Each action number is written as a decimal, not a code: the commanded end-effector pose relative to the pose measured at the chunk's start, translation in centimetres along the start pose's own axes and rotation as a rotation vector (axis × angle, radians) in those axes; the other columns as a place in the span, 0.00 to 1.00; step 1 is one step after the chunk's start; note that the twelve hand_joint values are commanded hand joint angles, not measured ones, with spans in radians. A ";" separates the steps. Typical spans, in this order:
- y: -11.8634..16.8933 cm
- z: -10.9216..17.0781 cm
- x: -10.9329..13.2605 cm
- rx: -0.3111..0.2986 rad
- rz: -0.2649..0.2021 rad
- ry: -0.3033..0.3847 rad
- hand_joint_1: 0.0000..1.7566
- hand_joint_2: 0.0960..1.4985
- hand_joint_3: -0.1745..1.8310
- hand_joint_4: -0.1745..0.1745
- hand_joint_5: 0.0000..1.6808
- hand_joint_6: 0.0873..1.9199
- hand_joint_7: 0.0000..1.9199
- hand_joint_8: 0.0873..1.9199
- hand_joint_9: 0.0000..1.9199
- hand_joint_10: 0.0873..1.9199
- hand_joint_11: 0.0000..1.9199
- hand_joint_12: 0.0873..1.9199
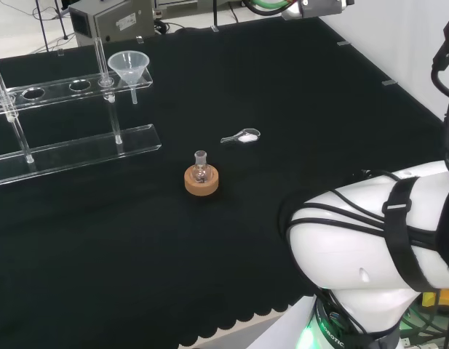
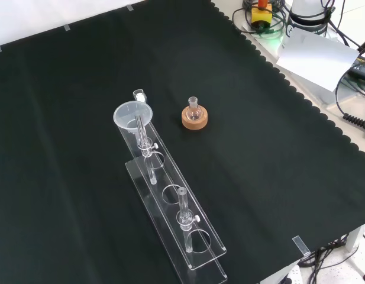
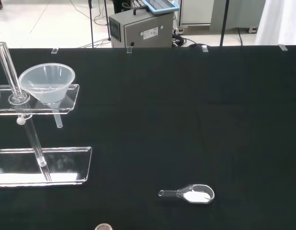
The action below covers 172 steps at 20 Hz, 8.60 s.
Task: Pick up the funnel from the transparent funnel stand.
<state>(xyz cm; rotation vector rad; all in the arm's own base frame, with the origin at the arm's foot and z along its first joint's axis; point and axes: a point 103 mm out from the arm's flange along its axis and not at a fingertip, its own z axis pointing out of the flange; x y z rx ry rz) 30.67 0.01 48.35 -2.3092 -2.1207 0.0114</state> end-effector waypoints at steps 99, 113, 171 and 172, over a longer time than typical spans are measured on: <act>27.6 20.6 16.6 0.489 -0.287 -0.243 0.41 0.43 0.29 0.24 0.07 0.00 0.00 0.26 0.09 0.42 0.09 0.77; 28.2 20.7 16.4 0.520 -0.290 -0.304 0.45 0.39 0.36 0.25 0.09 0.00 0.00 0.29 0.10 0.41 0.10 0.77; 14.3 7.5 10.5 0.453 -0.100 -0.511 0.53 0.46 0.45 0.35 0.48 0.44 0.42 0.36 0.59 0.20 0.44 0.54; 13.9 7.8 10.3 0.459 -0.098 -0.512 0.53 0.46 0.45 0.35 0.48 0.44 0.42 0.36 0.59 0.20 0.44 0.54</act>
